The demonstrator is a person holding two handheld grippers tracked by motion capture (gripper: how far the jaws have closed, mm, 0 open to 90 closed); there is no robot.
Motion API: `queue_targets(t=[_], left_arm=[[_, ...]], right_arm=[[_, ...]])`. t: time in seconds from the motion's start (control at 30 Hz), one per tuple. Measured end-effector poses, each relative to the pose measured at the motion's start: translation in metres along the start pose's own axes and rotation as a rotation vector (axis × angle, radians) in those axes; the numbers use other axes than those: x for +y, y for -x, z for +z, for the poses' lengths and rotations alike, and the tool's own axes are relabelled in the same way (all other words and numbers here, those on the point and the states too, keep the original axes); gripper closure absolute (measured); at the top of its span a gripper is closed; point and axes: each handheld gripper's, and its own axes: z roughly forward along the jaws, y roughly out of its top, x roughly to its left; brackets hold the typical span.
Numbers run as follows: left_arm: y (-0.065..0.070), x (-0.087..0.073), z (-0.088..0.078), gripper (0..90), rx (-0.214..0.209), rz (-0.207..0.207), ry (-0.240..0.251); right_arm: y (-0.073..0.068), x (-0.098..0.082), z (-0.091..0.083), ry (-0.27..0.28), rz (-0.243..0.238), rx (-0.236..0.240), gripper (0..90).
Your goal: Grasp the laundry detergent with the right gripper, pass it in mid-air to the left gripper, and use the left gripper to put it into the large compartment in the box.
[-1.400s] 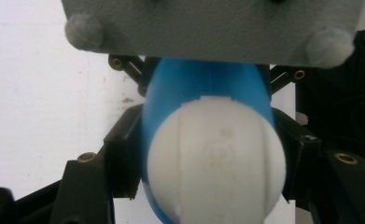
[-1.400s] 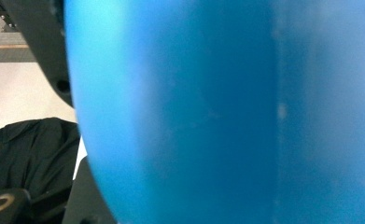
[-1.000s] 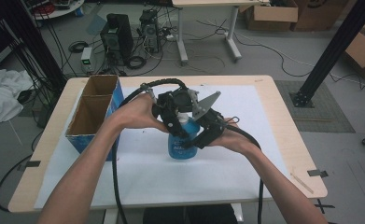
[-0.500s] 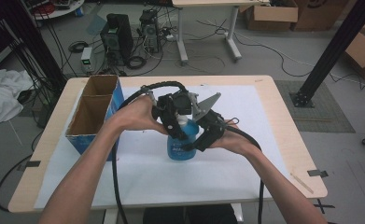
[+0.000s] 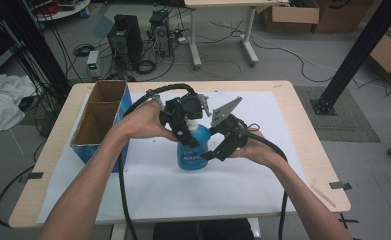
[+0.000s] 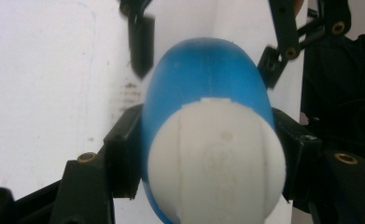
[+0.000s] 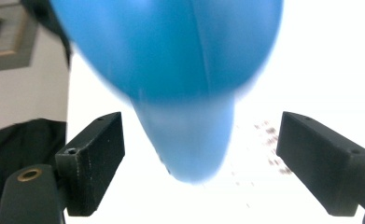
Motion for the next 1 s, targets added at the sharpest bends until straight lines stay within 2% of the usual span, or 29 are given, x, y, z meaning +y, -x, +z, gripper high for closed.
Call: queue_targets(t=[0.13, 0.33, 0.43, 0.57, 0.7, 0.77, 0.8, 0.9, 1.0], left_arm=[[-0.005, -0.003, -0.005, 38.6, 0.026, -0.048, -0.01], [-0.015, -0.007, -0.018, 38.7, 0.066, -0.158, -0.03], [-0.019, -0.007, -0.028, 38.7, 0.083, -0.21, -0.031], [-0.027, -0.008, -0.045, 38.8, 0.118, -0.3, -0.022], [-0.033, -0.009, -0.063, 38.8, 0.175, -0.388, -0.019], [-0.035, -0.01, -0.07, 38.8, 0.192, -0.418, -0.027], [-0.037, -0.012, -0.076, 38.8, 0.205, -0.45, -0.019], [-0.041, -0.016, -0.089, 38.8, 0.224, -0.508, -0.021], [-0.047, -0.024, -0.105, 38.8, 0.271, -0.588, -0.006]], right_arm=[[0.003, -0.005, -0.006, -0.025, 0.039, -0.038, 15.1], [0.012, -0.016, -0.016, -0.04, 0.133, -0.087, 15.2], [0.015, -0.021, -0.021, -0.048, 0.16, -0.111, 15.2], [0.016, -0.026, -0.027, -0.067, 0.173, -0.143, 15.3], [0.016, -0.029, -0.03, -0.074, 0.176, -0.157, 15.4], [0.016, -0.031, -0.032, -0.074, 0.182, -0.165, 15.4], [0.016, -0.031, -0.033, -0.076, 0.183, -0.166, 15.4], [0.017, -0.034, -0.035, -0.081, 0.19, -0.181, 15.4], [0.019, -0.037, -0.038, -0.083, 0.201, -0.194, 15.4]])
